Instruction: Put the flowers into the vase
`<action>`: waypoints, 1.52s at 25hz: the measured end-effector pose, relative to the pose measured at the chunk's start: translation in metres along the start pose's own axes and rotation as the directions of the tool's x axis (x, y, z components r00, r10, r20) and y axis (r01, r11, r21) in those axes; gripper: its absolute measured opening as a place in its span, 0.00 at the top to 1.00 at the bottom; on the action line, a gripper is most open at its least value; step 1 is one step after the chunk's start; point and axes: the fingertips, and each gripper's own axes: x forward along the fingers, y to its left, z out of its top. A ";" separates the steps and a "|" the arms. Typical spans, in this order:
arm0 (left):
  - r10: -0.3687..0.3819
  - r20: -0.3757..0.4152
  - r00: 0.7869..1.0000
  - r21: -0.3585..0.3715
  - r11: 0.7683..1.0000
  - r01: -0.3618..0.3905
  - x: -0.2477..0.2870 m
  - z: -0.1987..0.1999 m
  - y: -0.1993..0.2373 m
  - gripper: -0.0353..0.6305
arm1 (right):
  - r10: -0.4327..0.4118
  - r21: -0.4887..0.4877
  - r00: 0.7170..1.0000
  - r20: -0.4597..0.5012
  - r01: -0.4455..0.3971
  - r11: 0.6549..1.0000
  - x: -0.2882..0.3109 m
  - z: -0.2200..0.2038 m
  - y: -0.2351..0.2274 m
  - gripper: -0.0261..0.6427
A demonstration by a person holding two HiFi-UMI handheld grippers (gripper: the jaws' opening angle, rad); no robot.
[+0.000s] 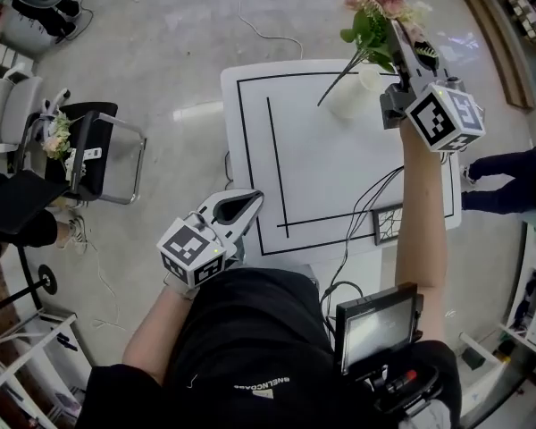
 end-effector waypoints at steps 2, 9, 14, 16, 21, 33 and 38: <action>-0.012 -0.013 1.000 0.001 1.000 0.012 0.003 -0.002 -0.005 0.94 | -0.042 -0.028 0.998 0.055 0.043 0.999 -0.007 0.020 -0.012 0.82; -0.045 -0.037 0.998 -0.009 0.999 0.045 0.011 -0.007 -0.015 0.94 | -0.186 -0.140 0.963 0.196 0.216 0.966 -0.035 0.064 -0.058 0.82; -0.047 -0.052 0.998 -0.015 0.999 0.047 0.014 -0.010 -0.016 0.94 | -0.212 -0.263 0.960 0.184 0.256 0.930 -0.041 0.056 -0.070 0.82; -0.046 -0.052 0.998 -0.016 0.999 0.045 0.016 -0.011 -0.015 0.94 | -0.199 -0.305 0.967 0.159 0.239 0.922 -0.040 0.041 -0.068 0.82; -0.025 -0.045 0.999 -0.011 1.000 0.024 0.020 -0.010 -0.011 0.94 | -0.163 -0.363 0.985 0.062 0.175 0.915 -0.033 -0.017 -0.059 0.82; 0.004 -0.057 0.998 -0.011 1.000 -0.005 0.016 -0.013 -0.007 0.94 | -0.152 -0.308 0.986 -0.069 0.124 0.943 -0.033 -0.098 -0.043 0.82; -0.005 -0.056 0.998 -0.004 1.000 0.005 0.017 -0.012 -0.008 0.94 | -0.119 -0.303 0.987 -0.111 0.080 0.950 -0.033 -0.117 -0.029 0.82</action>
